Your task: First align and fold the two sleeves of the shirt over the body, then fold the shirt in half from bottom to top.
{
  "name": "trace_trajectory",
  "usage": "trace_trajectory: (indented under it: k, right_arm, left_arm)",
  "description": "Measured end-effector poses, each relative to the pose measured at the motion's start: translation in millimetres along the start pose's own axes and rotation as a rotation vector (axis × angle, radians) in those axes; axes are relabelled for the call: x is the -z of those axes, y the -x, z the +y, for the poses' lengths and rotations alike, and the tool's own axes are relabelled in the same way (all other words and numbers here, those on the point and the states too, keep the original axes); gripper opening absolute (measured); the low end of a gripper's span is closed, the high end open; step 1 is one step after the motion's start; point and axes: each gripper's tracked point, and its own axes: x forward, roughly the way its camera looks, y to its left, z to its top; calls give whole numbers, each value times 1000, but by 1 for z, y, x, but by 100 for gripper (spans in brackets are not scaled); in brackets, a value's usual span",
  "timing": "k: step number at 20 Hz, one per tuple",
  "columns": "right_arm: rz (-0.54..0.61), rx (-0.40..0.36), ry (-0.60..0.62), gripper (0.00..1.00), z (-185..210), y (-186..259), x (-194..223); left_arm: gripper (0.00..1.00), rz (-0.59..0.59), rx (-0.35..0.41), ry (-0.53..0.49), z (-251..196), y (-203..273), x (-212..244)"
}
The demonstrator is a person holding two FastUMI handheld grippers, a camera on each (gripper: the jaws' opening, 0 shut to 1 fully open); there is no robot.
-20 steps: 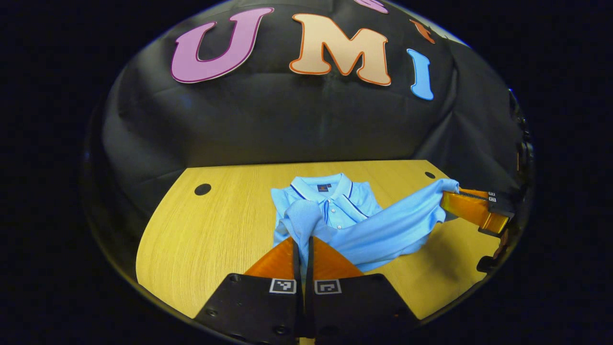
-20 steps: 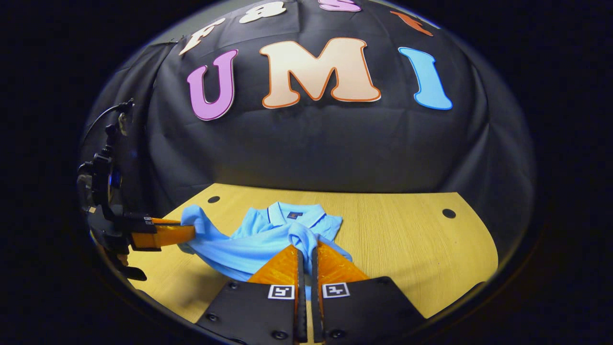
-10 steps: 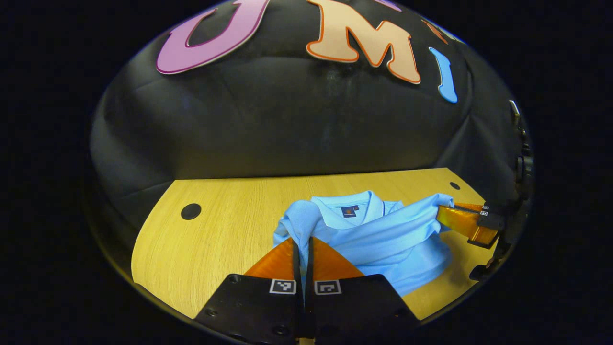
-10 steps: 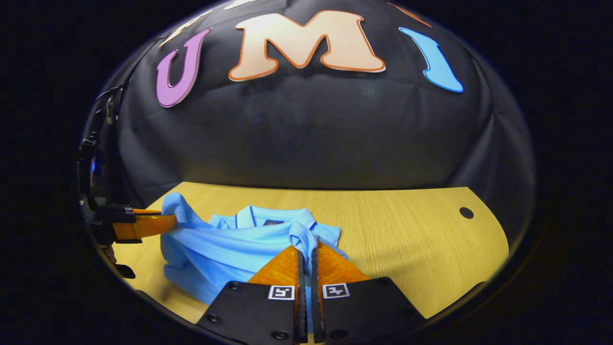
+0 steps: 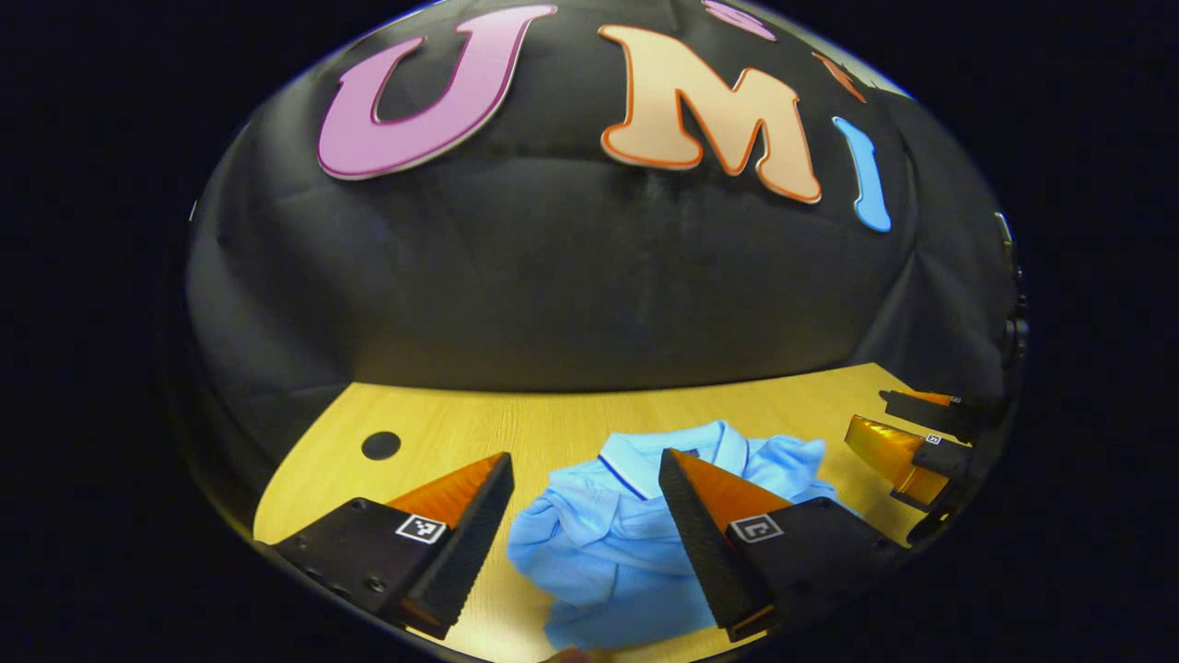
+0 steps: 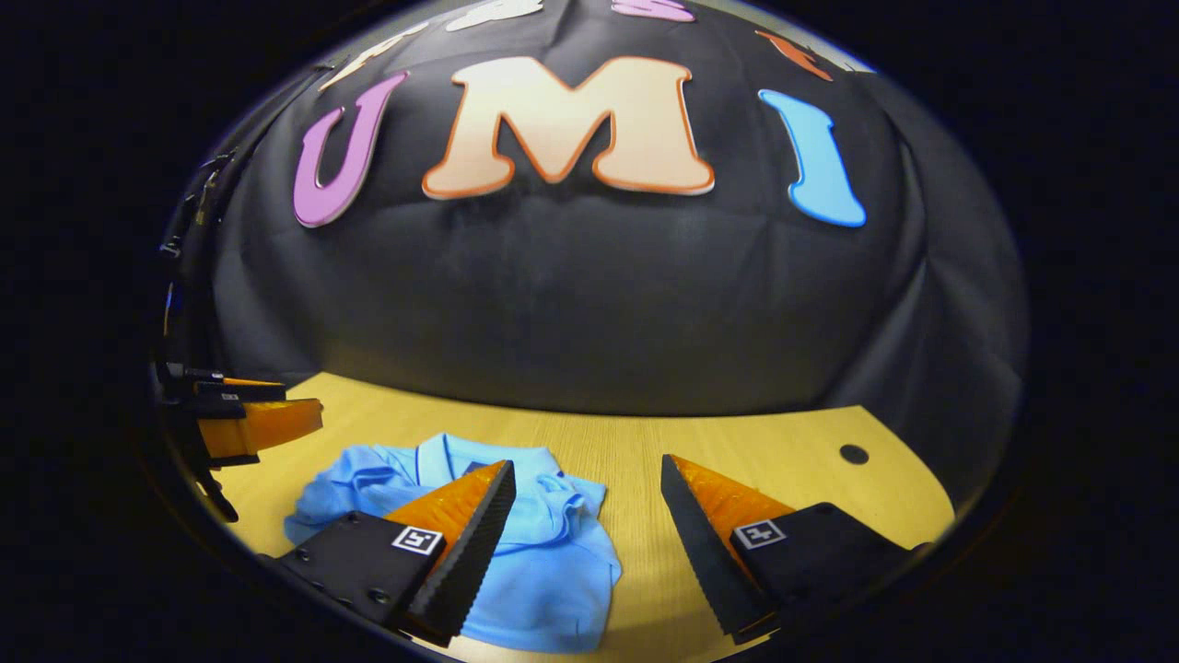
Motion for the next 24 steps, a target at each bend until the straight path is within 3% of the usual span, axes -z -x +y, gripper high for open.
trace_trajectory:
  k: [4, 8, 10, 13, 16, 24]
  right_arm:
    - [-161, -55, -22, 98, -14, 95, -81]
    - [-245, -96, -42, 98, -24, 202, -128]
    - [-280, -98, -56, 98, -22, 255, -144]
    - [-327, -91, -28, 96, -11, 319, -151]
    - [-361, -33, -14, 99, -5, 367, -150]
    - [-410, -37, -20, 98, 32, 436, -159]
  left_arm:
    - [96, -177, -63, 5, -25, 106, -67]
    - [95, -247, -119, -18, -47, 200, -91]
    - [95, -275, -102, -12, -60, 237, -93]
    - [95, -311, -91, -63, -61, 287, -93]
    - [95, -327, -19, -54, -74, 331, -89]
    - [95, -376, 12, -84, -74, 399, -97]
